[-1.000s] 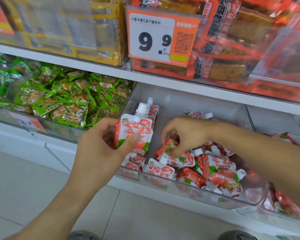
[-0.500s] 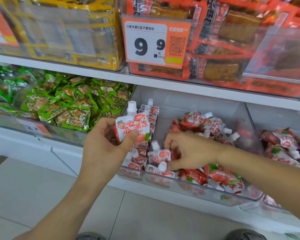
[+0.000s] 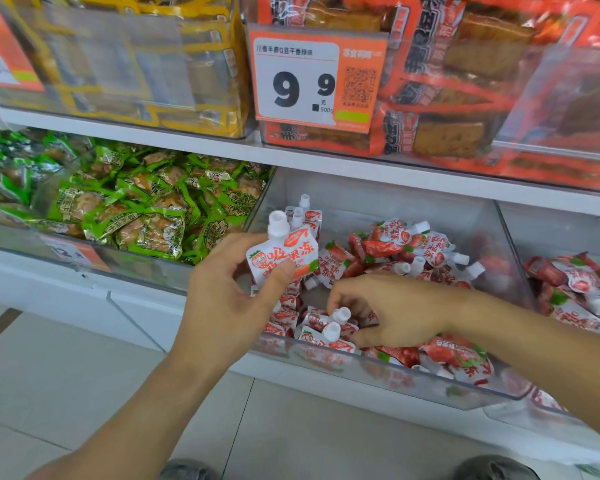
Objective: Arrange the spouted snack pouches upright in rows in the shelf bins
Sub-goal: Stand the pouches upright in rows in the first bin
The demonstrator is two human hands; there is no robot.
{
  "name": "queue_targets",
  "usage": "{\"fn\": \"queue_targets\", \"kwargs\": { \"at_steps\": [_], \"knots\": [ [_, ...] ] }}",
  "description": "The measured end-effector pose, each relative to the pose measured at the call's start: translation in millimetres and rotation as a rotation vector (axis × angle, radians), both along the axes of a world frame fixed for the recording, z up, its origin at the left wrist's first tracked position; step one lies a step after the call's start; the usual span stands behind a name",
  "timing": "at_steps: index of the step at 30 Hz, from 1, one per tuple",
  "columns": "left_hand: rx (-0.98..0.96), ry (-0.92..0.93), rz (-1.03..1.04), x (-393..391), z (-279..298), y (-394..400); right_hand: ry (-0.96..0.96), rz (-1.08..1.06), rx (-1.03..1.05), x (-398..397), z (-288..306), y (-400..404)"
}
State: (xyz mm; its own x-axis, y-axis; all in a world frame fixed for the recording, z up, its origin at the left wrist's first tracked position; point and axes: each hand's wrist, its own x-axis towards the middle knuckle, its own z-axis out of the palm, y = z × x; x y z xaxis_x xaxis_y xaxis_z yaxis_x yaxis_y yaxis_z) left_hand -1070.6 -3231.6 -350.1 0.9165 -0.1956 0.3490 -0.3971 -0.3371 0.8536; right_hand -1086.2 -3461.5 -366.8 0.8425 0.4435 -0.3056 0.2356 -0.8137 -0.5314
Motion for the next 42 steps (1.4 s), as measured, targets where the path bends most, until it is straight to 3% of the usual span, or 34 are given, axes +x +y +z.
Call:
{"fn": "queue_targets", "kwargs": {
  "at_steps": [4, 7, 14, 18, 21, 23, 28, 33, 37, 42],
  "knots": [
    [0.106, -0.093, -0.028, 5, -4, -7, 0.118, -0.048, 0.176, -4, -2, -1],
    [0.172, -0.065, -0.03, 11, -8, -20, 0.288, -0.125, 0.345, -7, -2, -5],
    [0.425, -0.028, -0.236, 22, -18, -50, 0.222, -0.45, 0.673, -14, -14, -4],
    [0.588, -0.088, -0.341, 27, -23, -49, 0.028, -0.387, 0.35, -11, -15, -2],
    [0.612, -0.113, -0.378, 24, -24, -39, -0.277, -0.267, 0.069, -5, -2, 0],
    [0.611, -0.102, -0.387, 16, -24, -32, -0.328, -0.199, -0.023, -2, 11, 1],
    [0.511, -0.117, -0.28, 1, -26, -22, -0.291, -0.185, -0.134, 7, -8, -5],
    [0.562, -0.069, -0.427, -7, -26, -17, -0.144, -0.13, 0.047, 23, -14, 0],
    [0.541, -0.055, -0.353, -5, -26, -18, -0.138, -0.067, -0.026, 31, -24, 4],
    [0.557, -0.077, -0.281, -3, -33, -20, 0.07, -0.008, 0.041, 29, -14, -3]
  ]
}}
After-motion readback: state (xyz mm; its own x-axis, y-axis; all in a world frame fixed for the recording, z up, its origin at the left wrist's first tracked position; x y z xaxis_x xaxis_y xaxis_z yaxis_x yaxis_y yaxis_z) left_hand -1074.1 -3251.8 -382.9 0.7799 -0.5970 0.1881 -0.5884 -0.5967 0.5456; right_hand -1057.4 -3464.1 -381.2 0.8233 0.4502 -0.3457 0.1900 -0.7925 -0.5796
